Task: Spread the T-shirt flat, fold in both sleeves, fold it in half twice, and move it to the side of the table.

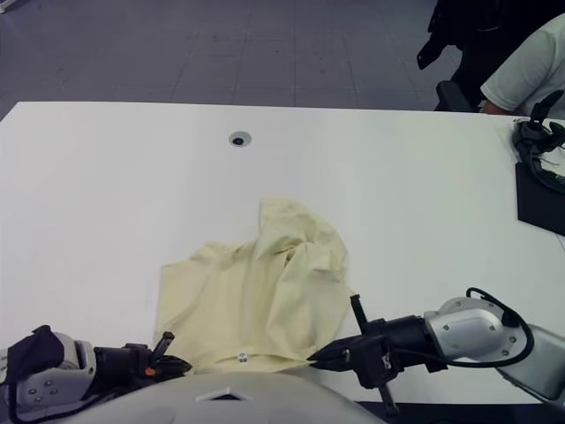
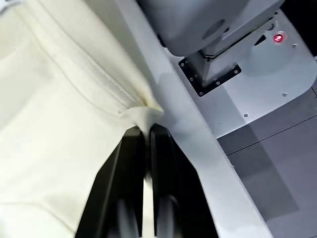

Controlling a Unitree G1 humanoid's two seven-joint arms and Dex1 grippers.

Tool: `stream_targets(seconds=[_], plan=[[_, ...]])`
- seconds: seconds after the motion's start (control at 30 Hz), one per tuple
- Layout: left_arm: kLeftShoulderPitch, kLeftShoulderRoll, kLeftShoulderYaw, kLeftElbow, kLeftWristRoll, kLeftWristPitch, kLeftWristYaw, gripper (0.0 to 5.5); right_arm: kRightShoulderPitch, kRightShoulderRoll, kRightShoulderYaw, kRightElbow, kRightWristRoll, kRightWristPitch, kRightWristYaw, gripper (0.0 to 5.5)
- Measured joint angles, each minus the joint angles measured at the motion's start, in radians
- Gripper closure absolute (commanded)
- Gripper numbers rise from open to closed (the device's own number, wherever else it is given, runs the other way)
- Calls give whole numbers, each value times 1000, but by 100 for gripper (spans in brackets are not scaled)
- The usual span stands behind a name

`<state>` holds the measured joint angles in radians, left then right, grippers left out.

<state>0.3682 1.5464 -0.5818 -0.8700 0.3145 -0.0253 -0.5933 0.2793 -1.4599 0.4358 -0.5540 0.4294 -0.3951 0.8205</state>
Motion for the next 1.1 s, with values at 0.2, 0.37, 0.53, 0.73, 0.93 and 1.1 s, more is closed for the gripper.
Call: stream_targets(seconds=[0.2,0.37,0.53,0.73,0.93,1.1], plan=[[7,-118,110,10,-61,14,-53,417,13,102,-102,47,74,65,64,416],[39,-121,291,-28,-364,22,-132,346,41,140,-233,74,302,114,190,348],[1,-168,537,33,-780,38,-276,265,-19,223,-309,246,219,162,218,269],[-325,-400,398,298,-684,125,-292,153,-139,382,-248,339,-144,161,135,163],[-416,-560,238,399,-425,104,-285,49,-142,415,-229,390,-327,126,132,63],[-404,-617,166,508,-261,6,-262,10,-118,402,-249,375,-341,109,155,12]])
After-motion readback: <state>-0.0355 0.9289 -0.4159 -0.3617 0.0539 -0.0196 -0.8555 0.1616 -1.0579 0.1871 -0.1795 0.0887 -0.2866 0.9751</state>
